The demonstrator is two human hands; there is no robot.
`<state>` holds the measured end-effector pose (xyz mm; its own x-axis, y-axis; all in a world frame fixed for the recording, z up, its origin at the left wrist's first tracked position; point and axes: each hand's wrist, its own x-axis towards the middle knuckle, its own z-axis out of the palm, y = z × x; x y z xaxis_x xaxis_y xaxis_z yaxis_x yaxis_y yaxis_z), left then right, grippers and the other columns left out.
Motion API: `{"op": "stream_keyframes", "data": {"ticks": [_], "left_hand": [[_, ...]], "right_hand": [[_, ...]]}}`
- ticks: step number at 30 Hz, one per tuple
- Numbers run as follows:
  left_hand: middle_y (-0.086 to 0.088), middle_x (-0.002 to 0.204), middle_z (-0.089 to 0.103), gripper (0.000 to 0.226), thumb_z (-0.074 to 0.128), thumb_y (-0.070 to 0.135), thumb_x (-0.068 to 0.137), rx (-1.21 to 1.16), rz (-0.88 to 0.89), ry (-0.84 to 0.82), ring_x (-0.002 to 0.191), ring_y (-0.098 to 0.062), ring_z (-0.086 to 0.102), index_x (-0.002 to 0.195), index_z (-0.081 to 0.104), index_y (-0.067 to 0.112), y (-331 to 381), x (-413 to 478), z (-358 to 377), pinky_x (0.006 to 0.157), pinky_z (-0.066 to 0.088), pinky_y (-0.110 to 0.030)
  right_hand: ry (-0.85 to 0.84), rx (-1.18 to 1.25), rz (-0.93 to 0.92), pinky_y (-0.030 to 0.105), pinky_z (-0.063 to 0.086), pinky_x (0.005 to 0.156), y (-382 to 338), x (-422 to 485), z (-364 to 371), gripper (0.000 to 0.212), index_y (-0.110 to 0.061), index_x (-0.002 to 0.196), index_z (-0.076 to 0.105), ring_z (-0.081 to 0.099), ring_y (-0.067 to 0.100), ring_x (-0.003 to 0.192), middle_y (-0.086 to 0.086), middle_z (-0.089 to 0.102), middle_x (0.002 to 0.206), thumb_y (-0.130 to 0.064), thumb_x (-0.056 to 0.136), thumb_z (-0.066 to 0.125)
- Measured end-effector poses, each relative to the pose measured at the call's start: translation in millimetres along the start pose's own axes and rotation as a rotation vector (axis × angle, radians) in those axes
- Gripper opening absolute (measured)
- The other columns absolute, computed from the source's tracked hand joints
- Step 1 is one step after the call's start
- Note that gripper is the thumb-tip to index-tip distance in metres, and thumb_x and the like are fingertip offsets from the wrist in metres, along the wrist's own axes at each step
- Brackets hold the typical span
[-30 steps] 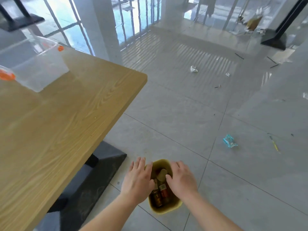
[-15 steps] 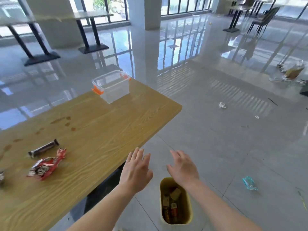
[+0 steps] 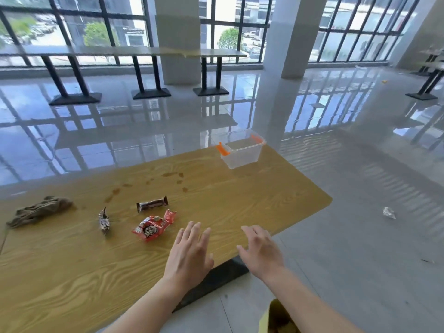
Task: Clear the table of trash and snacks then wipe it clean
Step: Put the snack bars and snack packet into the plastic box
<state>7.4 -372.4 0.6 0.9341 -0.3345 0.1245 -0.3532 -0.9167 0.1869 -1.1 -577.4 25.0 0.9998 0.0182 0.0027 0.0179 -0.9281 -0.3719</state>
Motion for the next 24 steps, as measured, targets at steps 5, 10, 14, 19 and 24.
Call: {"op": "stream_keyframes", "data": {"ticks": [5,10,14,19,24], "left_hand": [[-0.015,0.149,0.042,0.067,0.059,0.043,0.083,0.018,-0.115,0.021,0.143,-0.032,0.03,0.142,0.043,0.017,-64.2,-12.0,-11.6,0.116,0.028,-0.049],[-0.015,0.145,0.047,0.066,0.062,0.043,0.081,0.018,-0.201,0.052,0.14,-0.033,0.035,0.14,0.046,0.017,-119.2,-9.1,-20.3,0.115,0.029,-0.049],[-0.017,0.144,0.047,0.064,0.065,0.041,0.081,0.013,-0.228,0.084,0.14,-0.034,0.037,0.137,0.048,0.017,-157.8,8.0,-27.1,0.113,0.032,-0.05],[-0.017,0.145,0.046,0.064,0.064,0.042,0.081,0.014,-0.214,0.077,0.14,-0.035,0.035,0.138,0.047,0.015,-178.5,36.3,-34.9,0.113,0.032,-0.051],[-0.017,0.143,0.048,0.06,0.062,0.044,0.084,0.007,-0.189,0.086,0.139,-0.035,0.036,0.136,0.049,0.016,-173.9,71.1,-35.0,0.113,0.031,-0.051]], "right_hand": [[-0.034,-0.002,-0.078,0.03,0.041,0.103,-50.9,33.2,21.0,0.054,-0.019,0.144,0.042,0.046,0.022,0.126,0.003,0.051,0.139,-0.037,0.095,0.059],[-0.072,-0.004,-0.158,0.03,0.042,0.105,-92.7,69.4,39.1,0.056,-0.017,0.145,0.042,0.047,0.022,0.127,0.004,0.052,0.139,-0.036,0.095,0.059],[-0.064,-0.017,-0.168,0.031,0.044,0.103,-120.8,101.3,49.0,0.055,-0.017,0.144,0.043,0.05,0.022,0.124,0.004,0.053,0.139,-0.035,0.095,0.06],[-0.063,-0.02,-0.143,0.033,0.045,0.1,-136.7,132.0,52.7,0.054,-0.016,0.143,0.044,0.05,0.023,0.122,0.005,0.053,0.137,-0.035,0.095,0.059],[-0.046,-0.024,-0.111,0.034,0.046,0.097,-131.7,156.2,46.1,0.054,-0.018,0.142,0.045,0.049,0.023,0.124,0.004,0.053,0.138,-0.038,0.094,0.059]]}}
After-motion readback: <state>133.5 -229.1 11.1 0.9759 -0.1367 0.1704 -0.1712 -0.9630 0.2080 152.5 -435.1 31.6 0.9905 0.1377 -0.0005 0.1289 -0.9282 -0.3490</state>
